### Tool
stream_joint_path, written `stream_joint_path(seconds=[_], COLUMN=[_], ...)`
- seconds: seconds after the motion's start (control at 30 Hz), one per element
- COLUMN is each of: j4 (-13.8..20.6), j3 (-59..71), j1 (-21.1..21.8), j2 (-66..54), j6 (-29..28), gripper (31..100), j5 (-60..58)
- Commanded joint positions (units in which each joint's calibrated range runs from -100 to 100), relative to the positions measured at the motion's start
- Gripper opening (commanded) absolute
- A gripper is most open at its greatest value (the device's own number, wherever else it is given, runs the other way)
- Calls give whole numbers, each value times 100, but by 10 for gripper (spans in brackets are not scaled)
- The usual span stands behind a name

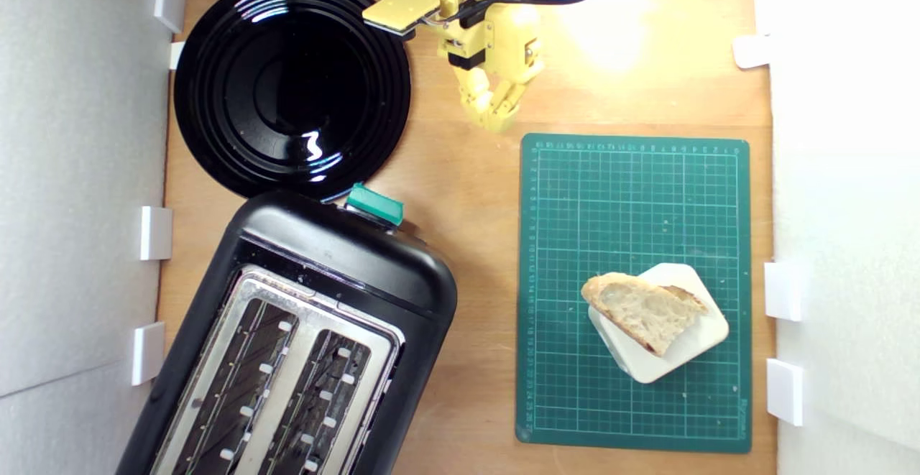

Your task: Pick bread and place in toaster

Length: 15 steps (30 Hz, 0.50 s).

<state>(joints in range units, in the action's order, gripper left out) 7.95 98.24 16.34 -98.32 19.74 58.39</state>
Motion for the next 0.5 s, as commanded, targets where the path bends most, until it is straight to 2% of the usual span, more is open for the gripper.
stream_joint_path(seconds=[0.0,0.23,0.47], j4=[-25,48,-16], j3=[12,-60,-224], j1=[2,-22,-14], j2=[-52,-10,597], j6=[16,1,-15], gripper=[314,315,317], j5=[23,-3,-250])
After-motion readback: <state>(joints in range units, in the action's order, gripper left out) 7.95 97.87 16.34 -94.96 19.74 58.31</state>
